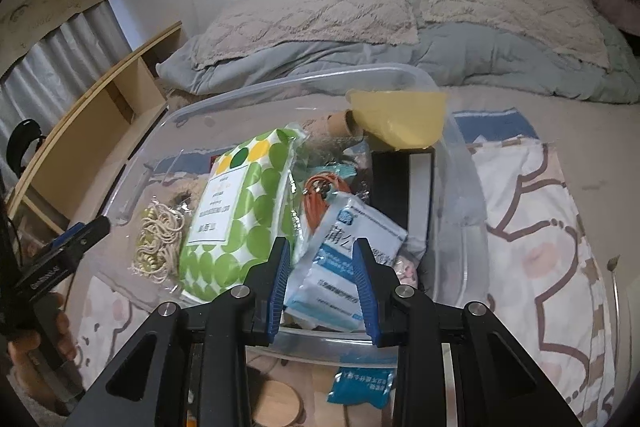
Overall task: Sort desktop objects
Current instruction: 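Lower the cord bag into the clear box and open the left gripper, then withdraw both open tools up and away from the clear box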
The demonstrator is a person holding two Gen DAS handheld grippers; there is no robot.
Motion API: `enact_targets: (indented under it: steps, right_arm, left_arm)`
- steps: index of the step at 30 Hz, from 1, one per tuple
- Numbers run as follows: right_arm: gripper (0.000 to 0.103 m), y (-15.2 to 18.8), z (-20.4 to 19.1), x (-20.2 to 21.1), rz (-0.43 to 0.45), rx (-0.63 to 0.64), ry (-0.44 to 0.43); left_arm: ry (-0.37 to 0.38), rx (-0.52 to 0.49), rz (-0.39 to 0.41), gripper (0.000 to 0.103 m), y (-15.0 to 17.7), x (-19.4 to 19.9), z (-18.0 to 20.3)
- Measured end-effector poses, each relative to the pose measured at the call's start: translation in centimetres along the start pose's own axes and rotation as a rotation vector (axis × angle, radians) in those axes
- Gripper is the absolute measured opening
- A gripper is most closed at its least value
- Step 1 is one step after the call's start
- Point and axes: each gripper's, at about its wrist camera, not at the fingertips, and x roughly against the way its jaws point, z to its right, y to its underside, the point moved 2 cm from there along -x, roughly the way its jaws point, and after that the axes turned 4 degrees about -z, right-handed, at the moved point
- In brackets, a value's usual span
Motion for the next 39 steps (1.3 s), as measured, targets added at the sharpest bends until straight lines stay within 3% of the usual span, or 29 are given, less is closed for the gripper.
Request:
enact_targets:
  steps: [4,5,6,8,12,15,21,39]
  right_arm:
    - [0.033,0.3,1.1,0.5,0.033,-0.055,0.004]
    - [0.042,0.3,1.4,0.8,0.049,-0.073,-0.006]
    - [0.07,0.3,1.6,1.0,0.066,-0.088,-0.014]
    - [0.097,0.4,2.0,1.8,0.106,-0.114,-0.01]
    - [0.097,0.4,1.8,3.1,0.153,-0.113,0.016]
    - [0.103,0.4,1.4,3.7,0.17,-0.105,0.042]
    - [0.103,0.7,0.8,4.6,0.185,-0.083,0.098]
    - [0.103,2.6,-2.7,10.7,0.26,-0.022,0.156]
  left_arm:
    - [-0.009,-0.022,0.008,0.093,0.3,0.7,0.4]
    - [-0.011,-0.025,0.01,0.093,0.4,0.8,0.5]
    - [-0.011,-0.029,0.01,0.093,0.5,1.0,0.6]
    - [-0.013,-0.031,0.013,0.093,0.5,1.3,0.6]
    - [-0.014,-0.026,0.026,0.093,0.6,2.0,0.7]
    - [-0.02,-0.022,0.035,0.102,0.9,2.6,0.7]
    - [-0.027,-0.03,0.06,0.103,1.1,4.2,0.7]
    - [0.0,-0.027,0.161,0.103,2.1,12.1,0.5]
